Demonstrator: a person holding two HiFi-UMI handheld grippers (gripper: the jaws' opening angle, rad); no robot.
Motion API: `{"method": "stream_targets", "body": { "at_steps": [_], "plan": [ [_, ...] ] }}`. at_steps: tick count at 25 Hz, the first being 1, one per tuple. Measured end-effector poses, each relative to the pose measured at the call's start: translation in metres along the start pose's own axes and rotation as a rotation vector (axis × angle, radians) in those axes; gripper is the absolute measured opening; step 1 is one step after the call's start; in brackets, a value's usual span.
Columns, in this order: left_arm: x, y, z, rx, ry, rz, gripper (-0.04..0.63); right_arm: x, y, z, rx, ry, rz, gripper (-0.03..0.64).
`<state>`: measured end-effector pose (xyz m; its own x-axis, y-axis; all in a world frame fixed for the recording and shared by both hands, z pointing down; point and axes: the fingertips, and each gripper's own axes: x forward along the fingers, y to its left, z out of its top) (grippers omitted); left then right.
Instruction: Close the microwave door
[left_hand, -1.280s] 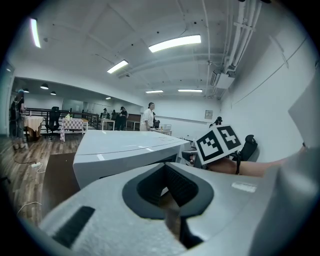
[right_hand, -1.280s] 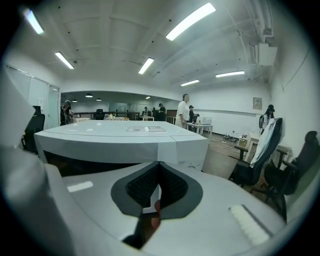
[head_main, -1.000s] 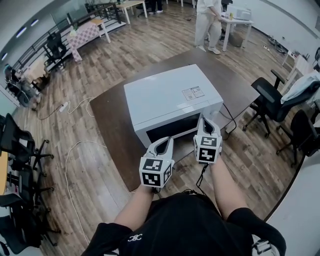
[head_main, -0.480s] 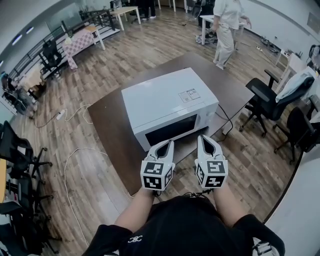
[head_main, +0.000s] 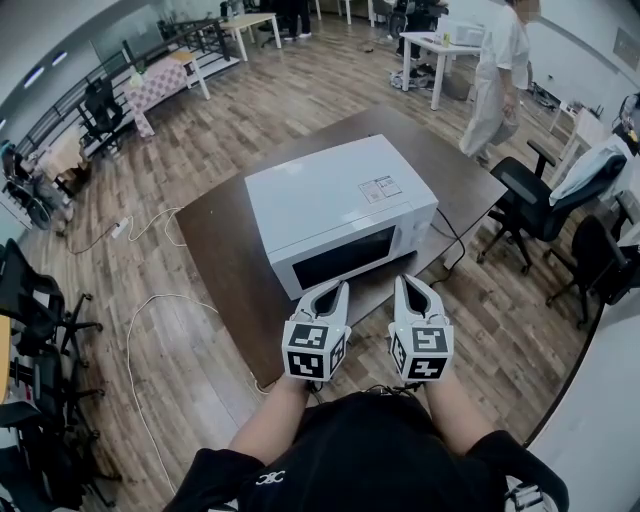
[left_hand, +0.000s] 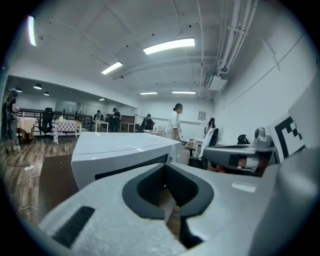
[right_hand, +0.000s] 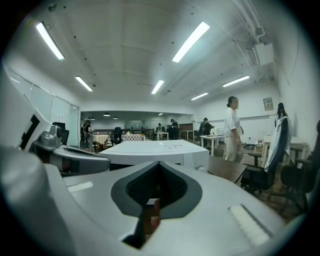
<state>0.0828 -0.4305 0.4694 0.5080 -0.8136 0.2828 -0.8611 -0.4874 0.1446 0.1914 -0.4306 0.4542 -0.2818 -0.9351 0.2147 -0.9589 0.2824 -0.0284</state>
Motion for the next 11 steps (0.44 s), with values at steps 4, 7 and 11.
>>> {"method": "stream_targets", "body": {
  "at_steps": [4,7,11],
  "plan": [
    [-0.0002,-0.0007,-0.0013,0.000,0.001,0.000,0.008,-0.0012,0.0005,-0.0014,0.010,0.002,0.006,0.008],
    [0.0003,-0.0038,-0.0020,0.003,0.003,-0.005,0.008,-0.0025,-0.0019,-0.0029,0.017,0.004,0.004,0.008],
    [-0.0015,-0.0074,-0.0037,0.005,0.008,-0.009,0.008,-0.0058,-0.0032,-0.0041,0.016,0.007,-0.005,0.008]
  ]
}}
